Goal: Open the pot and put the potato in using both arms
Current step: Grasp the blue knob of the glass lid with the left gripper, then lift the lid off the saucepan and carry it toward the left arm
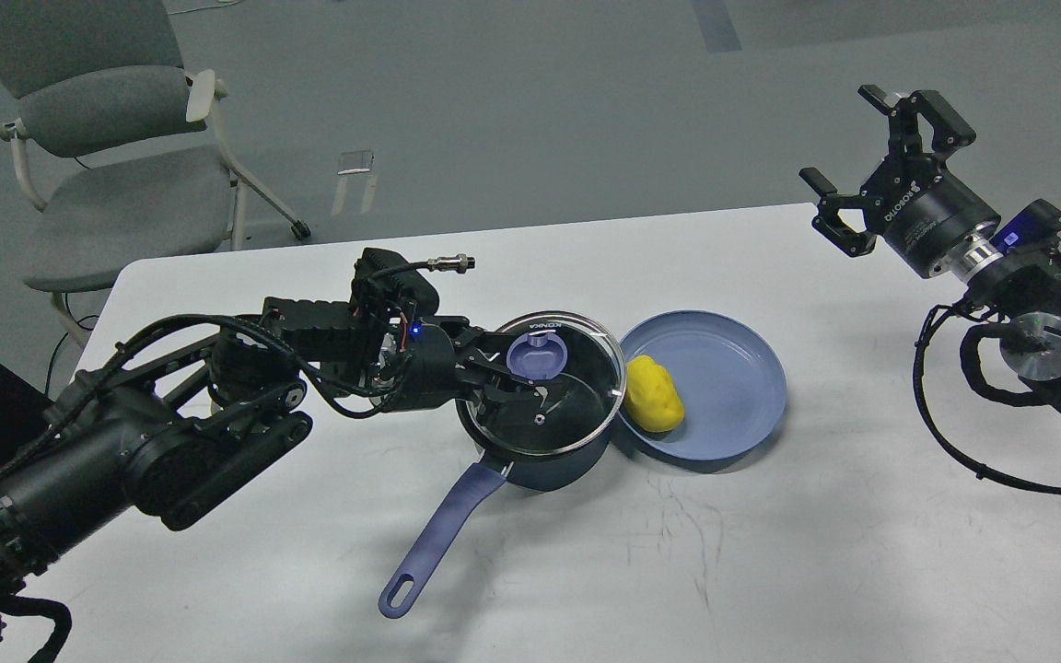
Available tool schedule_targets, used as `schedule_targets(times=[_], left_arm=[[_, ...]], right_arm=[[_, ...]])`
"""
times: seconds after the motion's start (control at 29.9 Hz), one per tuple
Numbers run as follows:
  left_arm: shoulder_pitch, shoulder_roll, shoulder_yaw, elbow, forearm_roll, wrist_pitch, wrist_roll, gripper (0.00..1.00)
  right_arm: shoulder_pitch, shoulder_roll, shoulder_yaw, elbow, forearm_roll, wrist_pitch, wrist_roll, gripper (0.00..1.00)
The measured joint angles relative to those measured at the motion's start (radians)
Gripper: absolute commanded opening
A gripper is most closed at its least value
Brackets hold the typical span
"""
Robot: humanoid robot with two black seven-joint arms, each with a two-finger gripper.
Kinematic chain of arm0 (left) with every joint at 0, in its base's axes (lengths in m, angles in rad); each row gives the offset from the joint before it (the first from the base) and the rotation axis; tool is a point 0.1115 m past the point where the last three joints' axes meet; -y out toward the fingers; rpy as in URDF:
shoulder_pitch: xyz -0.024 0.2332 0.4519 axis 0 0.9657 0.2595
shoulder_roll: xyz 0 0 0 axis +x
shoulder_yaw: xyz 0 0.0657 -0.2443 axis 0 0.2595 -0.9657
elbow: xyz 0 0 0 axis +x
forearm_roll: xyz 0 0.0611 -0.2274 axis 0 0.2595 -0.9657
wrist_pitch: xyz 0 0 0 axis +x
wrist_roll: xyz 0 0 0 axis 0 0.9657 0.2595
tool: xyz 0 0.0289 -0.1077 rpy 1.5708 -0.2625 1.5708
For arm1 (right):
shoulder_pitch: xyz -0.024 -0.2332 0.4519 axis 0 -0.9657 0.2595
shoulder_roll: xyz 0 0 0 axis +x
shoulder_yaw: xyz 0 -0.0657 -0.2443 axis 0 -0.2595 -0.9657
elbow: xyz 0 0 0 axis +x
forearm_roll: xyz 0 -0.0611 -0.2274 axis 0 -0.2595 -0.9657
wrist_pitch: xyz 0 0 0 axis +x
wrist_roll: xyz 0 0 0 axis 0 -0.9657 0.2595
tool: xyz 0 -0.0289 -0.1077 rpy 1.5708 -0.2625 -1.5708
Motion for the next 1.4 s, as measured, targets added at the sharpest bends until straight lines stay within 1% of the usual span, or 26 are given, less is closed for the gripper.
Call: schedule_targets(times=[0.07, 0.27, 0.37, 0.47, 0.63, 0.7, 0.84, 0.94, 1.04, 1.17, 1.4], left_arm=[[-0.001, 0.0, 0.0, 0.0, 0.0, 0.0, 0.0, 0.35], [-0.024, 0.003, 0.002, -0.008, 0.0, 0.0, 0.001, 0.35], [-0.043, 0.028, 0.006, -0.038, 0.0, 0.0, -0.001, 0.35], [-0.06, 0.102, 0.007, -0.09, -0.001, 0.0, -0.009, 0.35], [-0.069, 0.276, 0.008, -0.141, -0.003, 0.0, -0.065, 0.35], [-0.068, 0.335, 0.008, -0.143, -0.007, 0.005, -0.072, 0.35], [-0.042, 0.453, 0.035, -0.141, -0.048, 0.043, -0.074, 0.36], [-0.017, 0.504, 0.077, -0.131, -0.103, 0.077, -0.075, 0.36], [0.014, 0.522, 0.121, -0.098, -0.156, 0.116, -0.075, 0.36], [0.056, 0.521, 0.139, -0.035, -0.216, 0.149, -0.075, 0.36], [0.106, 0.494, 0.143, 0.102, -0.285, 0.179, -0.075, 0.38]], right_arm=[[-0.001, 0.0, 0.0, 0.001, 0.0, 0.0, 0.0, 1.0], [-0.001, 0.0, 0.0, 0.002, 0.0, 0.0, 0.0, 1.0], [-0.001, 0.0, 0.0, 0.002, 0.0, 0.0, 0.0, 1.0], [-0.001, -0.001, 0.001, 0.002, 0.0, 0.0, 0.0, 1.0], [0.001, -0.001, 0.002, 0.002, 0.0, 0.0, 0.0, 1.0], [0.002, -0.002, 0.002, 0.002, 0.0, 0.0, 0.0, 1.0], [0.002, -0.002, 0.002, 0.002, 0.0, 0.0, 0.0, 1.0], [0.003, -0.002, 0.002, 0.002, 0.0, 0.0, 0.0, 1.0], [0.003, -0.002, 0.002, 0.002, 0.0, 0.0, 0.0, 1.0], [0.003, -0.002, 0.002, 0.001, 0.0, 0.0, 0.0, 1.0], [0.002, -0.003, 0.003, 0.001, 0.0, 0.0, 0.0, 1.0]])
